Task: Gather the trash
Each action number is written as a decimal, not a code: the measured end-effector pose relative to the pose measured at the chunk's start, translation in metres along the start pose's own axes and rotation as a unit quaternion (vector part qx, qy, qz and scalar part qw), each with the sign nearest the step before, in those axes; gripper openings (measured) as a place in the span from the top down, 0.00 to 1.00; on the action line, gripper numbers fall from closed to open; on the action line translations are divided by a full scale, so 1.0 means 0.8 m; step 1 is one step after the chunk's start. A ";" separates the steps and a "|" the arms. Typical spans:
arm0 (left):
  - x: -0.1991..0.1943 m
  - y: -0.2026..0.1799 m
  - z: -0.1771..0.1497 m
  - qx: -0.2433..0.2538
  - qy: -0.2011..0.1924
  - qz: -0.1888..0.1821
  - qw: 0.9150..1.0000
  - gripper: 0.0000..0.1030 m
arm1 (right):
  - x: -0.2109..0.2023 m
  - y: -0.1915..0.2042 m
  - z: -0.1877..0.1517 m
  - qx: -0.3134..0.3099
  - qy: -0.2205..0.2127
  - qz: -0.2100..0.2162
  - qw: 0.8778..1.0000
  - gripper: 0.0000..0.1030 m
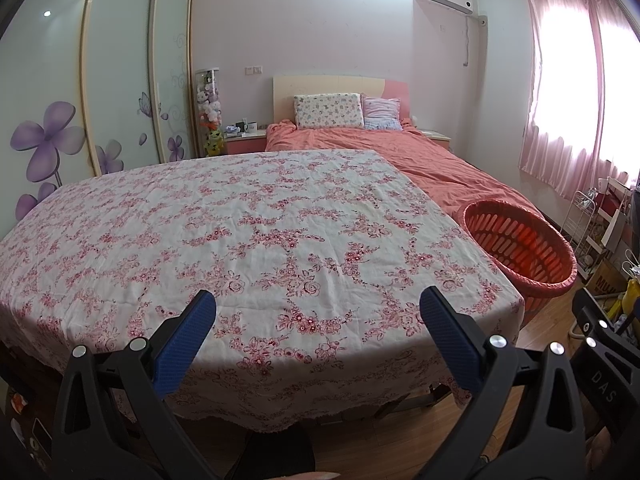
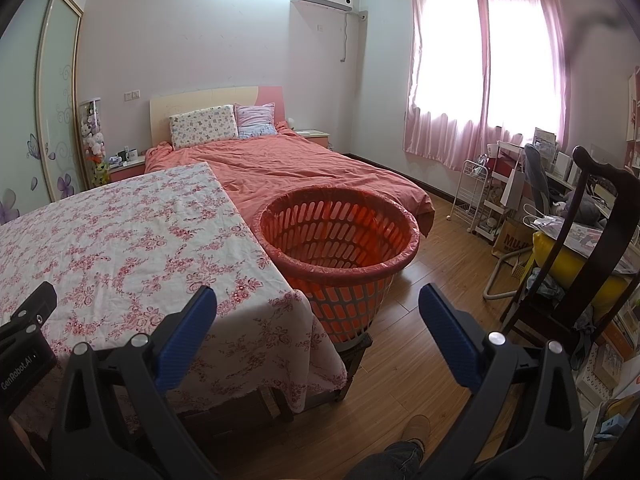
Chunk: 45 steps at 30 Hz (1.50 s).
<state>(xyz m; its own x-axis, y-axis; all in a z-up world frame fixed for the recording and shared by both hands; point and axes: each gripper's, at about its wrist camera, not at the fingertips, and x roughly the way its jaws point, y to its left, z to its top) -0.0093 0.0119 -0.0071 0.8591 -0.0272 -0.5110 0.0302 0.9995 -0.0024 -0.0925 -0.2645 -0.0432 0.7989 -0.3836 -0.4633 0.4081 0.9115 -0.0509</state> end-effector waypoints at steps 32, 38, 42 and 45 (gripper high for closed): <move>0.001 0.001 0.000 0.000 0.001 0.000 1.000 0.03 | 0.000 0.000 0.000 0.000 0.000 0.000 1.000 0.04; 0.001 0.001 -0.002 -0.001 0.001 0.001 1.000 0.03 | 0.000 0.000 0.000 0.000 0.000 0.000 1.000 0.04; 0.001 0.002 -0.003 0.000 0.003 0.002 1.000 0.03 | 0.000 0.000 0.000 0.000 0.000 0.000 1.000 0.04; 0.002 0.002 -0.003 0.000 0.003 0.002 1.000 0.03 | 0.000 -0.001 0.000 0.000 0.000 0.000 1.000 0.04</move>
<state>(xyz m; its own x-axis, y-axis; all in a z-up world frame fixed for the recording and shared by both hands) -0.0093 0.0134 -0.0095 0.8557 -0.0227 -0.5170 0.0267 0.9996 0.0002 -0.0926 -0.2649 -0.0431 0.7987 -0.3833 -0.4639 0.4081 0.9115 -0.0505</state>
